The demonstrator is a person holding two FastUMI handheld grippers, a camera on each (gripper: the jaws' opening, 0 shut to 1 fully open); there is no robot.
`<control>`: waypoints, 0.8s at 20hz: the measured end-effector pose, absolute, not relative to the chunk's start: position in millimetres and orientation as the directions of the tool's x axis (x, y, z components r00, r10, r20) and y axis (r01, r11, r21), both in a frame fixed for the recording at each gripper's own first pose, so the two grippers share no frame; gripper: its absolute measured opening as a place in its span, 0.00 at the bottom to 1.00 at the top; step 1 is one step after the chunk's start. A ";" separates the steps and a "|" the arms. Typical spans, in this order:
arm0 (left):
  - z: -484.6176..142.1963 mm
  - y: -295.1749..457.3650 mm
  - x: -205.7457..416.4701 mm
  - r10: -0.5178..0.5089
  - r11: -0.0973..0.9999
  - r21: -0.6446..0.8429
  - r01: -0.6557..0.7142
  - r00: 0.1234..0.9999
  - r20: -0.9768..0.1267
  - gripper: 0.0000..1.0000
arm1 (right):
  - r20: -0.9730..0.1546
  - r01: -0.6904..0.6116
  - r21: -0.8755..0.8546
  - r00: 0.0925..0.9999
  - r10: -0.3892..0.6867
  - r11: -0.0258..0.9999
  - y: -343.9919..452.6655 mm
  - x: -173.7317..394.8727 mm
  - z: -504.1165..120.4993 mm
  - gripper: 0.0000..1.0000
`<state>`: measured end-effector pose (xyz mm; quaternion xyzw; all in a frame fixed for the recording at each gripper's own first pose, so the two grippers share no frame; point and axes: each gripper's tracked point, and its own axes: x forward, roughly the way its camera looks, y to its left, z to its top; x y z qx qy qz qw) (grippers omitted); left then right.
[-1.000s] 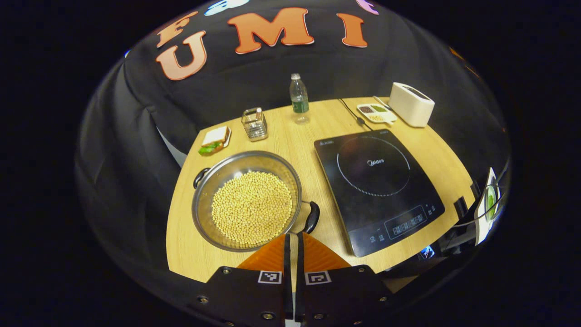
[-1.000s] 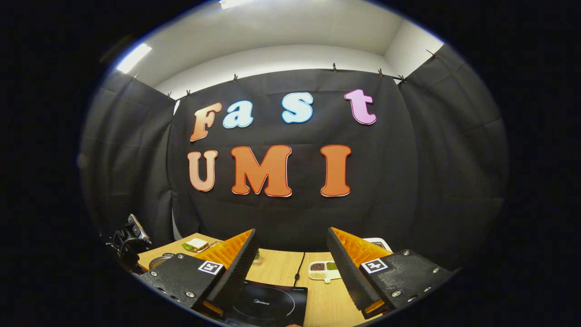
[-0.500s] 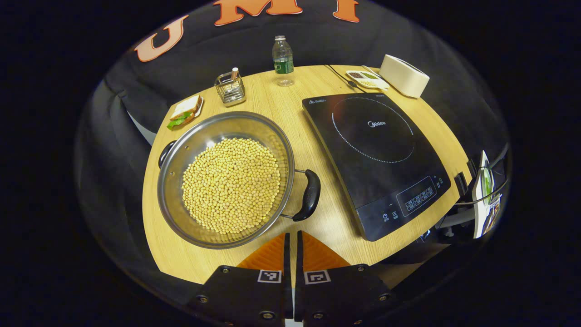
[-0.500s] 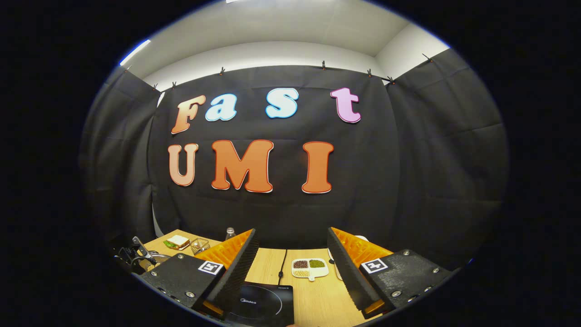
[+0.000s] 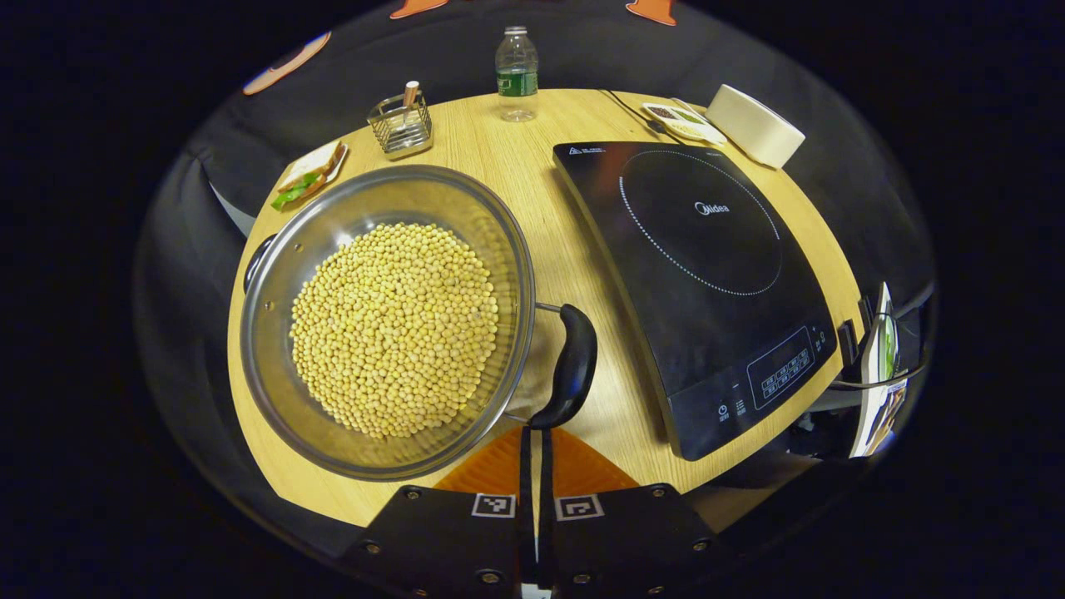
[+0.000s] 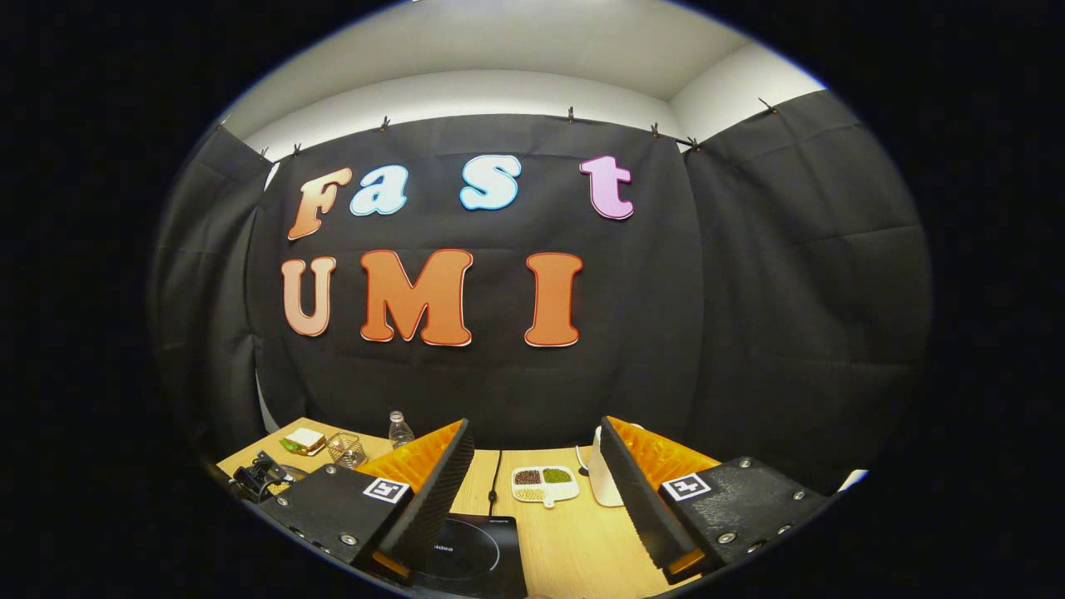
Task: First push the handle of the pot to place it horizontally, then grasp the pot with both hands and set it on the induction cooktop.
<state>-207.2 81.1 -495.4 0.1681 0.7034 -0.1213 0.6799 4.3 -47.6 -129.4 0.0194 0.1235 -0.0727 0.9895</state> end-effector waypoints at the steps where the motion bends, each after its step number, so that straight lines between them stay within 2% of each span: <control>1: -498.3 79.9 -206.6 0.069 0.916 0.053 0.399 -0.025 -0.997 0.03 | -0.251 0.154 0.014 0.957 -0.146 0.988 -48.1 2.3 -130.5 0.94; 5: -508.8 74.1 -201.4 0.051 0.921 0.031 0.388 -0.041 -0.998 0.03 | -0.262 0.177 0.001 0.950 -0.171 0.984 -49.8 -2.9 -132.4 0.98; 12: -521.6 63.1 -186.4 0.044 0.900 0.030 0.435 -0.023 -0.999 0.02 | -0.285 0.206 -0.034 0.936 -0.207 0.978 -49.8 -13.0 -137.1 0.95; 13: -522.6 61.1 -183.6 0.042 0.897 0.028 0.442 -0.021 -0.999 0.05 | -0.289 0.210 -0.037 0.934 -0.211 0.977 -49.9 -14.8 -138.6 0.95; 14: -524.8 59.7 -180.5 0.040 0.894 0.028 0.448 -0.019 -0.999 0.02 | -0.291 0.217 -0.040 0.931 -0.219 0.975 -50.2 -16.7 -138.9 0.95; 16: -527.4 57.0 -175.6 0.036 0.889 0.025 0.458 -0.016 -0.999 0.02 | -0.294 0.226 -0.048 0.928 -0.230 0.973 -50.1 -19.5 -138.1 0.95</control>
